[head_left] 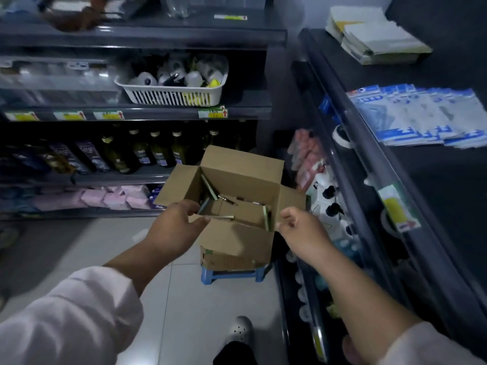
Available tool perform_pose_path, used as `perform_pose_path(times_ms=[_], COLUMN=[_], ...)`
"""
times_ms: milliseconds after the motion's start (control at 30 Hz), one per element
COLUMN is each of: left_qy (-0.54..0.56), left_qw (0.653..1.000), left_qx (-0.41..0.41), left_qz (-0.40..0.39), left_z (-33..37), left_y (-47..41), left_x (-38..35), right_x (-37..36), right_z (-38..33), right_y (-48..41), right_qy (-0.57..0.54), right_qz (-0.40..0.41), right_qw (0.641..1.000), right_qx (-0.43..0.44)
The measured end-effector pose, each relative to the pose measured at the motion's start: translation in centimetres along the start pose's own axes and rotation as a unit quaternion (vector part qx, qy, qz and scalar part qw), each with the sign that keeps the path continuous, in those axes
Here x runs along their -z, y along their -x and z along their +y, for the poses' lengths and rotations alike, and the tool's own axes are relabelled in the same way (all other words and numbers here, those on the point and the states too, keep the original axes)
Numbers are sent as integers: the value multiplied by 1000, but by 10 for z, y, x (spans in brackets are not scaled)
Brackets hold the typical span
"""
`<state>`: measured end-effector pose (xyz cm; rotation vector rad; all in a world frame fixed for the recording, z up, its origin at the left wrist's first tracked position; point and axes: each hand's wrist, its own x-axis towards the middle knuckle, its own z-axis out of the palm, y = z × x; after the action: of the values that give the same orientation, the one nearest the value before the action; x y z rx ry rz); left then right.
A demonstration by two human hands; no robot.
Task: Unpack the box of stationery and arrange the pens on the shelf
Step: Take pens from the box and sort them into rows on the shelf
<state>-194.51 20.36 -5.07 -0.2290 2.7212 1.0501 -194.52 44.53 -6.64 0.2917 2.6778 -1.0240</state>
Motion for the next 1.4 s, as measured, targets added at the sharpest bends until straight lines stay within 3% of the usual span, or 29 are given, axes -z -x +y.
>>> perform_pose_path(times_ms=[433, 667, 833, 1033, 1200, 1400], left_qy=[-117, -211, -254, -308, -350, -351], left_qw=[991, 960, 927, 882, 861, 840], left_qx=[12, -13, -57, -85, -103, -62], left_qz=[-70, -182, -272, -347, -355, -409], left_z=[-61, -107, -142, -164, -172, -175], left_y=[-197, -277, -309, -332, -341, -350], left_x=[-88, -147, -187, -217, -229, -235], right_x=[-94, -150, -196, -226, -238, -241], right_z=[48, 82, 103, 118, 123, 126], right_y=[-178, -249, -284, -299, -305, -312], right_qy=[0, 69, 131, 251, 306, 291], right_qz=[-90, -156, -217, -339, -349, -374], right_qw=[995, 982, 962, 902, 884, 877], right_qx=[-46, -79, -98, -88, -50, -76])
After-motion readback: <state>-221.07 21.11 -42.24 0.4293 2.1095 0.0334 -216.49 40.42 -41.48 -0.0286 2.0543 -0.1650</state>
